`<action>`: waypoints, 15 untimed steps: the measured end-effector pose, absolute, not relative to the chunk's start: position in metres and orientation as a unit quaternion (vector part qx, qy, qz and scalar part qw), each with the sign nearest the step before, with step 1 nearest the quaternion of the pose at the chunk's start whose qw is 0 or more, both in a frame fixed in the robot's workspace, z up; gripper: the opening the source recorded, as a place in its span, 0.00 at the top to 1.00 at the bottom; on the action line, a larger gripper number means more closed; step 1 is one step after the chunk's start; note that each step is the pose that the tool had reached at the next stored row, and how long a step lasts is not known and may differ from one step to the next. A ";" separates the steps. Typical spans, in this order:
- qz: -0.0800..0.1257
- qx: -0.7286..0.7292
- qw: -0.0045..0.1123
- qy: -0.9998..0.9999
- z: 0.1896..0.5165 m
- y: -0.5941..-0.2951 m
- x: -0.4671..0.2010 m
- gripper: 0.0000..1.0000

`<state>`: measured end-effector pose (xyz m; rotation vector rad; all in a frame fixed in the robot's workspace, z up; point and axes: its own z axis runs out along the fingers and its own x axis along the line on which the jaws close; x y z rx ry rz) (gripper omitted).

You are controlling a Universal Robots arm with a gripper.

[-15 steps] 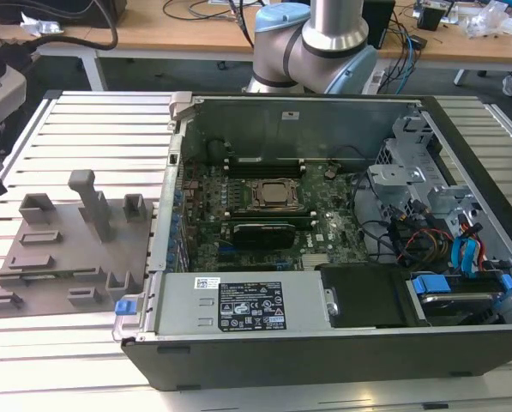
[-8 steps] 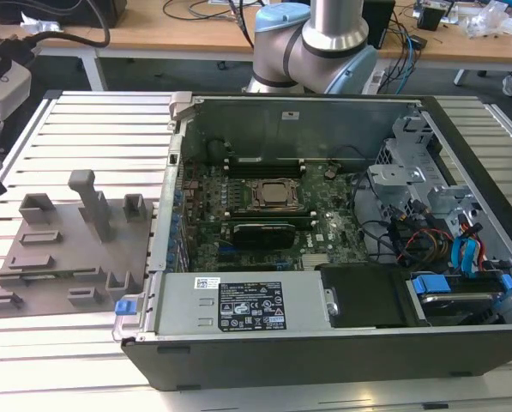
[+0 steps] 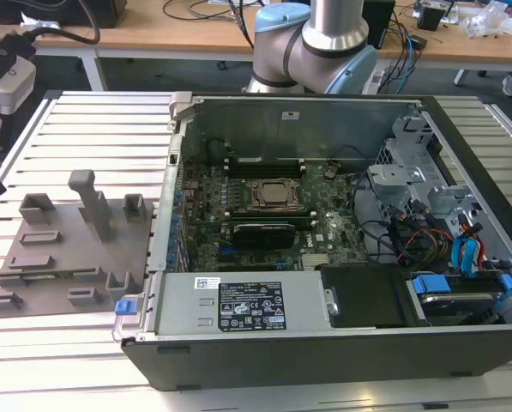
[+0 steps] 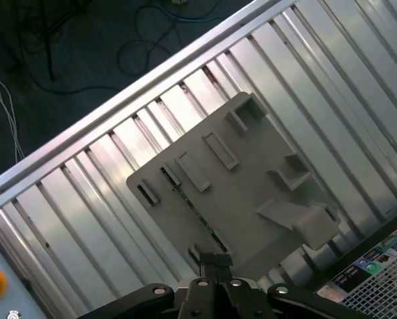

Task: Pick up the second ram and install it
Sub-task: 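Pick up the second ram and move it above second insertion slot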

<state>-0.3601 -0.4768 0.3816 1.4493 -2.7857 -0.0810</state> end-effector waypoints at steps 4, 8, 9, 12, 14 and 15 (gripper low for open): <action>-0.026 0.483 0.001 -0.876 0.382 -0.477 -0.360 0.90; -0.026 0.506 0.002 -0.862 0.382 -0.477 -0.360 0.90; -0.026 0.509 0.002 -0.860 0.382 -0.477 -0.360 0.90; -0.026 0.524 0.002 -0.851 0.382 -0.477 -0.360 0.90; -0.026 0.536 0.002 -0.844 0.382 -0.477 -0.360 0.90; -0.026 0.540 0.003 -0.841 0.382 -0.477 -0.360 0.90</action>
